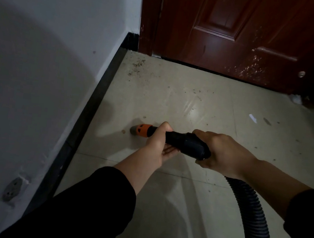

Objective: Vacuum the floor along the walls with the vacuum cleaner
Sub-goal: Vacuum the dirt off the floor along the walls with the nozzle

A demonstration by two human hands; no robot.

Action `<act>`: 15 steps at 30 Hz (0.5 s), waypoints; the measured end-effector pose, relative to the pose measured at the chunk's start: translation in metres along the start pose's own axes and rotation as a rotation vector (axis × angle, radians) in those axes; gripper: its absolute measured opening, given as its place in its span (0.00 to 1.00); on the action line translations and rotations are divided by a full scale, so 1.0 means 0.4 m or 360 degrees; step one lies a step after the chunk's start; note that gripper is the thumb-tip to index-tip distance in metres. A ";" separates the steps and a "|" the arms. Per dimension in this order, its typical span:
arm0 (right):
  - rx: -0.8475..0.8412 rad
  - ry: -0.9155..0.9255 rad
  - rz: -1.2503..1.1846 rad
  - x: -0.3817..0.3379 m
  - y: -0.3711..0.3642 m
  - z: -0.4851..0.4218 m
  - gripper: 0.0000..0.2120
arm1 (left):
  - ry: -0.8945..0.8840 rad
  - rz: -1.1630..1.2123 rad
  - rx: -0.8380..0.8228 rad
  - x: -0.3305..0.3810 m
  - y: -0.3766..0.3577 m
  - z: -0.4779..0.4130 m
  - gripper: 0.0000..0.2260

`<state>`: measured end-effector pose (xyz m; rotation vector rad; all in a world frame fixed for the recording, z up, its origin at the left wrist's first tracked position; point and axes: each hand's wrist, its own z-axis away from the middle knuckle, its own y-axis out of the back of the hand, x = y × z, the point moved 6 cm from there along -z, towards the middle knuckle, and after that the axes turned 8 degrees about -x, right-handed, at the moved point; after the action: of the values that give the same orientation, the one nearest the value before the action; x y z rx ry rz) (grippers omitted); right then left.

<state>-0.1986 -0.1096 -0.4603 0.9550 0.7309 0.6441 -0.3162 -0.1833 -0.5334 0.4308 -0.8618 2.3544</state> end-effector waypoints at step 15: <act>0.0070 0.0071 0.0009 -0.123 -0.021 -0.134 0.20 | -0.0216 0.0198 0.0281 0.077 0.126 -0.015 0.11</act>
<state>-0.2688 -0.1246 -0.4754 0.9858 0.7852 0.6583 -0.3724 -0.1978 -0.5472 0.6317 -0.7632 2.5515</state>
